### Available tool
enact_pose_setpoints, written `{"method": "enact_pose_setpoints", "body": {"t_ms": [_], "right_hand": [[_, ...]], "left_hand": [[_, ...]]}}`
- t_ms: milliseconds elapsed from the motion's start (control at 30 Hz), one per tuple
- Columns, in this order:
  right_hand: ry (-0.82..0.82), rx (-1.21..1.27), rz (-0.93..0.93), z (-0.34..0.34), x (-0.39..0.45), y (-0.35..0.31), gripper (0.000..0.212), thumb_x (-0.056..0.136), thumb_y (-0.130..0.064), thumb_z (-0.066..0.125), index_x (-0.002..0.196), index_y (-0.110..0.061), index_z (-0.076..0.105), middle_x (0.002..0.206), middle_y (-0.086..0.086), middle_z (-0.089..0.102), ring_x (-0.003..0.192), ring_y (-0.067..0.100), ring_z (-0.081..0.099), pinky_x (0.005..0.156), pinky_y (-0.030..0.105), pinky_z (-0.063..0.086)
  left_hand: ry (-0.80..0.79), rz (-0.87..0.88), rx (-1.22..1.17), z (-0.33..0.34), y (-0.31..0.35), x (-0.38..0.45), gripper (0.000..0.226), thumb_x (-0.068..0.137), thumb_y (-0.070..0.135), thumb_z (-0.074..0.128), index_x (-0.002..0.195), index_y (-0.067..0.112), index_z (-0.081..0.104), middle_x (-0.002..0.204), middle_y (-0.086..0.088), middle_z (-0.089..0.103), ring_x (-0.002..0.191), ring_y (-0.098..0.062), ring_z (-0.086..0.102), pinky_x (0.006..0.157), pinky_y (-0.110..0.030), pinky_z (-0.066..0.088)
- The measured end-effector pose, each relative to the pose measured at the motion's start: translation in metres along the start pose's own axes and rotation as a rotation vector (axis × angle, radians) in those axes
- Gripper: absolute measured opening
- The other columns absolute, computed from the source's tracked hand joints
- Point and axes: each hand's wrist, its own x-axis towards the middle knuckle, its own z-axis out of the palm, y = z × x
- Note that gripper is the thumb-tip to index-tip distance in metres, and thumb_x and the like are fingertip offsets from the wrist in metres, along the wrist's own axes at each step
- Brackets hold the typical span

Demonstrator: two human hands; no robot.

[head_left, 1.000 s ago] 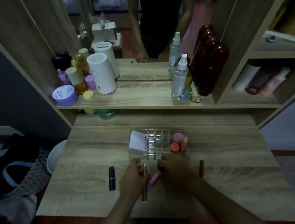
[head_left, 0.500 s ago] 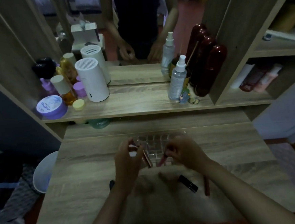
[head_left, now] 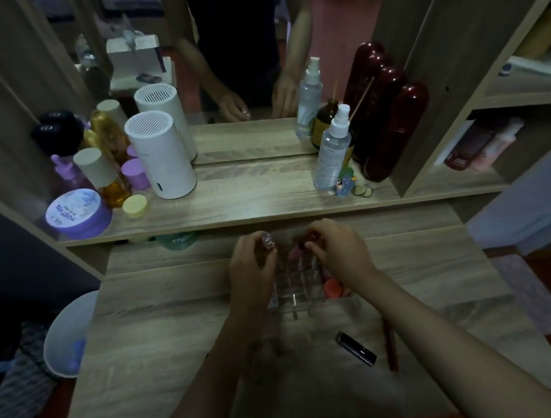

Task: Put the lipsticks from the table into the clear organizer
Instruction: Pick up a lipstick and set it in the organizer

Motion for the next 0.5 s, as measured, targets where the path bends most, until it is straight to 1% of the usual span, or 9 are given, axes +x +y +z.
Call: {"method": "enact_pose_setpoints", "body": {"t_ms": [67,167,233,300,400,500], "right_hand": [[-0.017,-0.013,-0.008,0.001,0.0,0.0,0.014,0.081,-0.018,0.067,0.094,-0.019,0.065,0.092,0.004,0.066,0.083,0.025,0.062,0.063,0.027,0.036],[-0.038,-0.044,-0.025,0.0,-0.003,0.001,0.014,0.08,-0.016,0.067,0.094,-0.018,0.065,0.093,0.007,0.067,0.086,0.029,0.062,0.065,0.034,0.045],[-0.051,-0.074,-0.027,-0.001,-0.006,0.001,0.018,0.081,-0.016,0.064,0.099,-0.019,0.064,0.097,0.006,0.067,0.09,0.03,0.062,0.071,0.039,0.051],[-0.074,-0.097,-0.017,0.001,-0.006,0.001,0.022,0.082,-0.017,0.061,0.104,-0.02,0.063,0.103,0.006,0.066,0.095,0.031,0.062,0.075,0.041,0.052],[-0.128,-0.128,-0.014,0.007,-0.004,0.0,0.023,0.084,-0.019,0.06,0.106,-0.02,0.062,0.106,0.005,0.066,0.096,0.031,0.062,0.077,0.041,0.053],[-0.146,-0.14,-0.036,0.013,0.0,-0.002,0.021,0.082,-0.02,0.061,0.103,-0.02,0.063,0.101,0.007,0.07,0.091,0.031,0.065,0.076,0.04,0.054]], "left_hand": [[-0.003,0.0,0.009,0.0,-0.003,-0.001,0.025,0.081,-0.001,0.062,0.105,0.005,0.059,0.102,-0.011,0.06,0.088,-0.008,0.053,0.076,0.001,0.042],[-0.018,-0.005,0.026,0.0,-0.006,0.0,0.026,0.08,-0.003,0.063,0.105,0.003,0.059,0.102,-0.014,0.061,0.09,-0.01,0.052,0.074,-0.001,0.042],[-0.03,0.011,0.035,0.002,-0.008,0.001,0.028,0.078,-0.005,0.063,0.104,0.002,0.06,0.1,-0.015,0.062,0.089,-0.011,0.052,0.076,0.002,0.04],[-0.05,0.023,0.043,0.004,-0.009,0.001,0.028,0.077,-0.007,0.063,0.104,0.002,0.06,0.099,-0.016,0.062,0.088,-0.011,0.052,0.077,0.004,0.037],[-0.08,0.026,0.053,0.008,-0.01,0.0,0.029,0.075,-0.009,0.061,0.102,0.002,0.061,0.098,-0.017,0.062,0.088,-0.013,0.053,0.074,-0.006,0.037],[-0.111,0.021,0.068,0.011,-0.012,0.001,0.031,0.072,-0.012,0.06,0.1,0.0,0.062,0.097,-0.018,0.062,0.088,-0.017,0.055,0.075,-0.014,0.036]]}}
